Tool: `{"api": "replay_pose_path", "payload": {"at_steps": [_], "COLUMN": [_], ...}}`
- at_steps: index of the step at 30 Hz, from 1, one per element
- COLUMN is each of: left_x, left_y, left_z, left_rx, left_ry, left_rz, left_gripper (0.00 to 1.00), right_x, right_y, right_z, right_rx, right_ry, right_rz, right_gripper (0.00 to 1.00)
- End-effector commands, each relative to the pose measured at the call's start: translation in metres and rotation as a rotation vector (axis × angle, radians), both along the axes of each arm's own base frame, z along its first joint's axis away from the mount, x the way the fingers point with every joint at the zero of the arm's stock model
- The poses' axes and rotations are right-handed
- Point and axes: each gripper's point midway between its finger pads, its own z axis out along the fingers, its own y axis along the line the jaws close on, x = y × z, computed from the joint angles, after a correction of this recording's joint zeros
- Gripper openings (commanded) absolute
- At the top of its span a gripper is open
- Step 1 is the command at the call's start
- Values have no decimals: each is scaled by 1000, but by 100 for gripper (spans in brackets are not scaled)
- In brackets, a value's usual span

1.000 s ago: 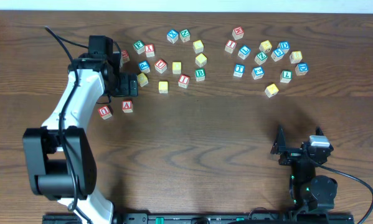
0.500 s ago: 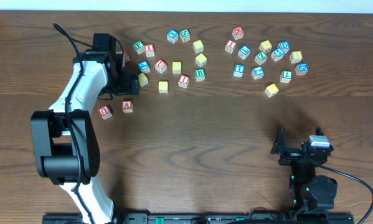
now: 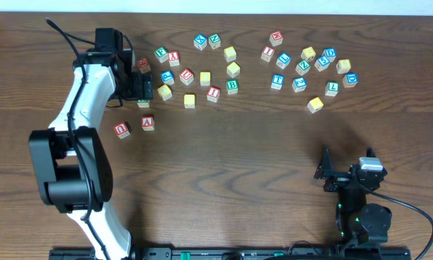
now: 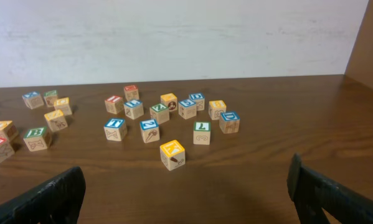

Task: Spell out ROBOT
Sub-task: 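Lower the left gripper around the green R block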

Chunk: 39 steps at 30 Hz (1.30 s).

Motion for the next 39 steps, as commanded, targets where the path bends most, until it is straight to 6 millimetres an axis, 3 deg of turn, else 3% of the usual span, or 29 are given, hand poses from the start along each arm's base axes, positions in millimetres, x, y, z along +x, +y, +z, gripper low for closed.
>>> {"api": "replay_pose_path", "payload": {"at_steps": [1, 20, 25, 29, 39], "left_x": [2, 11, 11, 12, 10], "left_y": [0, -12, -12, -12, -22], "left_z": [-13, -13, -13, -15, -36], "left_rx": [3, -32, -36, -36, -45], "left_ry": [28, -3, -5, -4, 38], "left_rz": [-17, -49, -50, -50, -69], "left_gripper": [98, 100, 91, 89, 88], "right_x": [0, 0, 0, 0, 0], "right_y": [-1, -1, -1, -1, -1], "right_z": [0, 0, 0, 0, 0], "right_rx": [10, 10, 10, 10, 10], "right_ry": [-1, -1, -1, -2, -1], "right_rz": [-9, -9, -8, -9, -8], "right_gripper": [99, 99, 99, 99, 99]}}
